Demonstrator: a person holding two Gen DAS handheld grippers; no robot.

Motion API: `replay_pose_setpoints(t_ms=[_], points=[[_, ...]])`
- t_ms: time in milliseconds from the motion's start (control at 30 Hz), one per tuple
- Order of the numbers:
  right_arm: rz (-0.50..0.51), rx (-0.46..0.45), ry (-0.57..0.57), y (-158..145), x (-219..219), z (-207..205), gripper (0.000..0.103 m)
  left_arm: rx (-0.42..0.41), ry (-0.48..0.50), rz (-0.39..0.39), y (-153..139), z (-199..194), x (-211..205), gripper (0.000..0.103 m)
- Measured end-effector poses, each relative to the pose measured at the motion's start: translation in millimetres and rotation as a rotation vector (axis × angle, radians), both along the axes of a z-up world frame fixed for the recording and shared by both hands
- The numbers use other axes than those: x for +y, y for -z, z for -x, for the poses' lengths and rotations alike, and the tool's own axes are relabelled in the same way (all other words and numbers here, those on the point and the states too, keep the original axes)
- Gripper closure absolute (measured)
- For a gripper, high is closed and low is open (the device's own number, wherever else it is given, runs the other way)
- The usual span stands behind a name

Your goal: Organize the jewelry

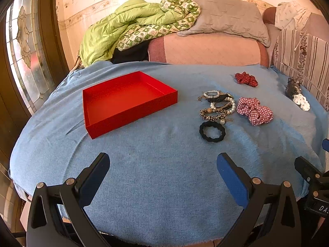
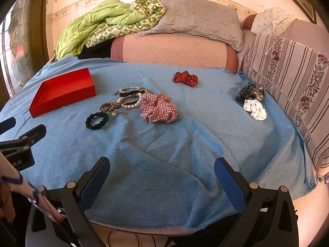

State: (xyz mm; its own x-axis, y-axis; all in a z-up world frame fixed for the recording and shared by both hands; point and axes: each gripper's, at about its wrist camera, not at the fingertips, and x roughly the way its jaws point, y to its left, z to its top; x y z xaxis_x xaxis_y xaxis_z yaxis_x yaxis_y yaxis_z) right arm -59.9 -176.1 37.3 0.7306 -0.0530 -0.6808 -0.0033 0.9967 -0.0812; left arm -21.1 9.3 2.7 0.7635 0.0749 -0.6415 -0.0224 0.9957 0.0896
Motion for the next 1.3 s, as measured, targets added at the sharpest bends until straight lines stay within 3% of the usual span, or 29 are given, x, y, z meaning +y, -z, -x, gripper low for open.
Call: replay_pose_setpoints(t_ms=[567,867,1100,1167,1233,1300], points=[[-0.007,0.018,-0.005,3.6,2.0,-4.2,0.001,0.013,0.003,0.002,7.0,-2.4,-0.2,0.000],[-0.143,0.093,-0.008,-1.8,-15.8,-43.4,0.004,0.124,0.074,0.186,8.9,-36.3,25.7,0.000],[-0.232,0.119,0.004,-5.5,-27.0,-110.4,0.006,0.214,0.138,0.243,16.9,-79.6,20.3,0.001],[-0.274,0.143,0.004,-0.9,-29.9,-131.0,0.009,0.251,0.185,0.253,21.1,-98.2,7.7,0.006],[-0.329,0.181,0.032,7.6,-37.2,-153.9,0.015,0.279,0.205,0.253,26.8,-114.1,-1.0,0.018],[-0.356,0.214,0.052,18.6,-41.9,-173.2,0.020,0.307,0.225,0.261,33.7,-127.9,-6.7,0.039]])
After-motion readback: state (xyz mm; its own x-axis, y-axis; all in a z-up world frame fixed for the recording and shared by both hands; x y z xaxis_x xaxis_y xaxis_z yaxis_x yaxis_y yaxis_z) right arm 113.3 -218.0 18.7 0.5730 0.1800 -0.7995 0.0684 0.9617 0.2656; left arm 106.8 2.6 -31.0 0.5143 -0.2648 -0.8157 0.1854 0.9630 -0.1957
